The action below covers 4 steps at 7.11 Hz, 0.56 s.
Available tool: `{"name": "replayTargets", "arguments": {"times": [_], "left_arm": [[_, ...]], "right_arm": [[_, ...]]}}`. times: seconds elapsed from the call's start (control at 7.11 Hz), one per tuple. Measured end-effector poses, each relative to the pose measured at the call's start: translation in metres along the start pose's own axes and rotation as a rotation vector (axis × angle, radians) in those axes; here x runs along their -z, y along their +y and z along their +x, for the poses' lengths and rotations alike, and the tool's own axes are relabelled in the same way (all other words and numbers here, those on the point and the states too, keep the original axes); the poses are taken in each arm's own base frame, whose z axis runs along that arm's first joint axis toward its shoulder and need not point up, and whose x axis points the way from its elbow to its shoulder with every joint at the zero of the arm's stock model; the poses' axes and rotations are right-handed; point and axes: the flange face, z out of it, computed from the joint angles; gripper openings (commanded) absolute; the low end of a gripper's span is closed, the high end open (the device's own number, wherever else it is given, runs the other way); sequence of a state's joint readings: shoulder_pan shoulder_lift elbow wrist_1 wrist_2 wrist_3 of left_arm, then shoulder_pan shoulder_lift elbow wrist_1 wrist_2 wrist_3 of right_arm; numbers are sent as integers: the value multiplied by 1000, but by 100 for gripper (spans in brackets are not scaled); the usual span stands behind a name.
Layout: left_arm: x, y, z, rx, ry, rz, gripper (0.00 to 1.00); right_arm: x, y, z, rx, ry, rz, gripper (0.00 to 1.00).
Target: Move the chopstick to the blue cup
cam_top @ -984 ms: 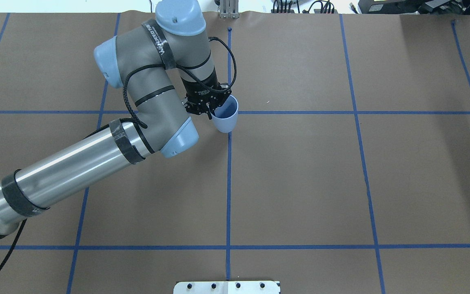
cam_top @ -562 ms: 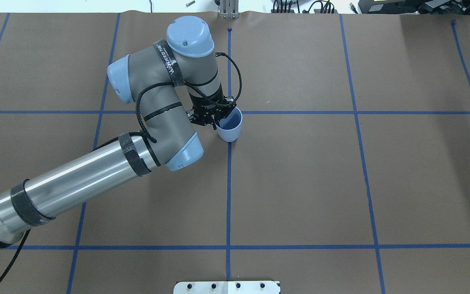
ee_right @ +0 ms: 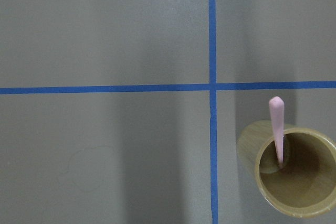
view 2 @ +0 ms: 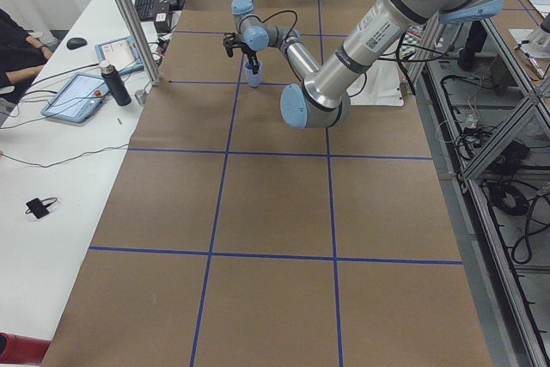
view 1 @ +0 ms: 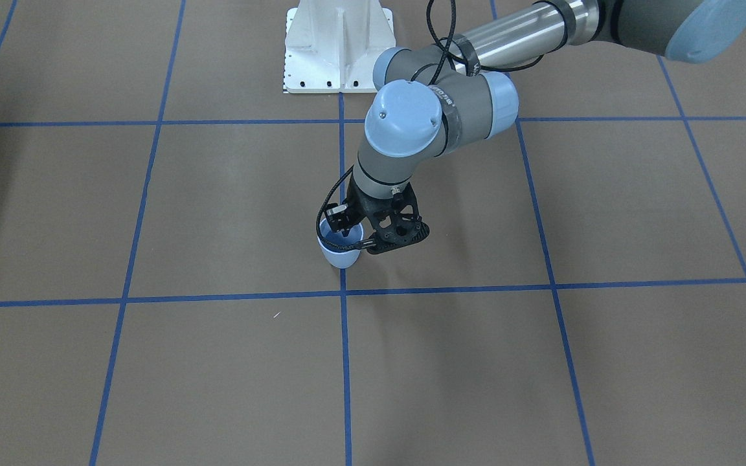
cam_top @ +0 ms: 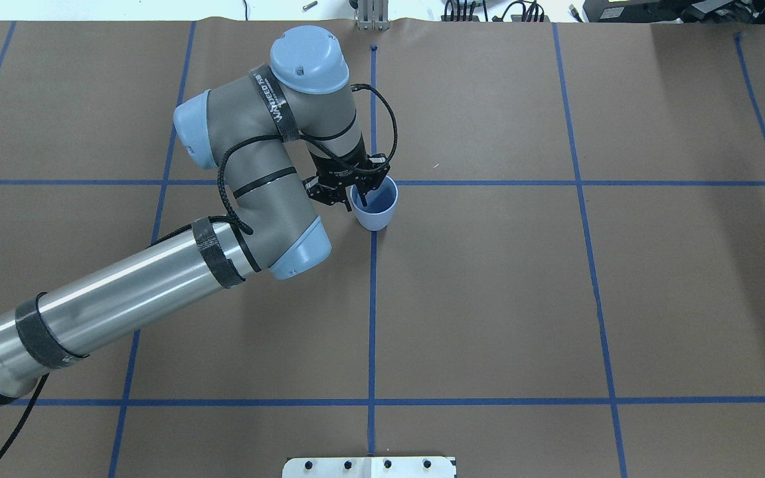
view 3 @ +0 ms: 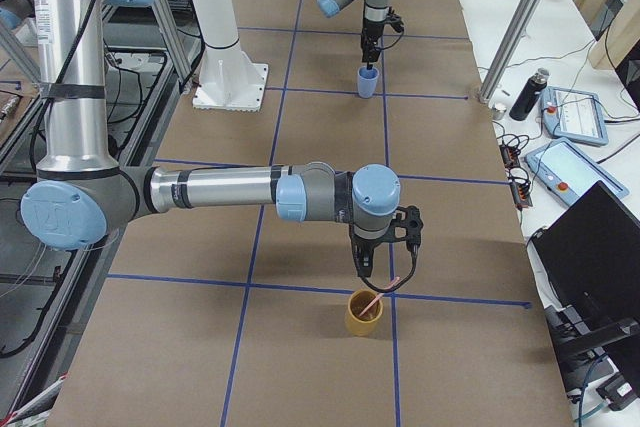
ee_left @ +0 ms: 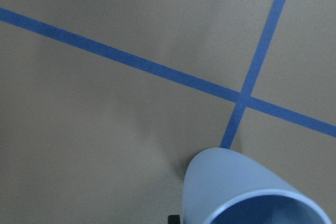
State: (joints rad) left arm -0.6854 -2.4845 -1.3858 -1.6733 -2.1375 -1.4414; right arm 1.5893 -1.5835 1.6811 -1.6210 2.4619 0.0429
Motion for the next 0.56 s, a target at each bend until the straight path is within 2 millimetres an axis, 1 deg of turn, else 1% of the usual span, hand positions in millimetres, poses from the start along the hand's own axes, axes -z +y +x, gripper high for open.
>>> {"name": "replayTargets", "arguments": {"times": [0.14,0.28,0.42,0.56], "left_arm": [[13,-4,-9,0,16,11,98],[29,-11,-25,5,28,28,98],[47,-21,-49,7,31,50,98],[63,-35,-74,-8,22,74,98]], "right_arm": [[0,0,0,0,0,0,100],[0,0,0,2,1,0,100],[-1,1,2,18,9,-1,100],[-3,5,9,50,30,-7,100]]}}
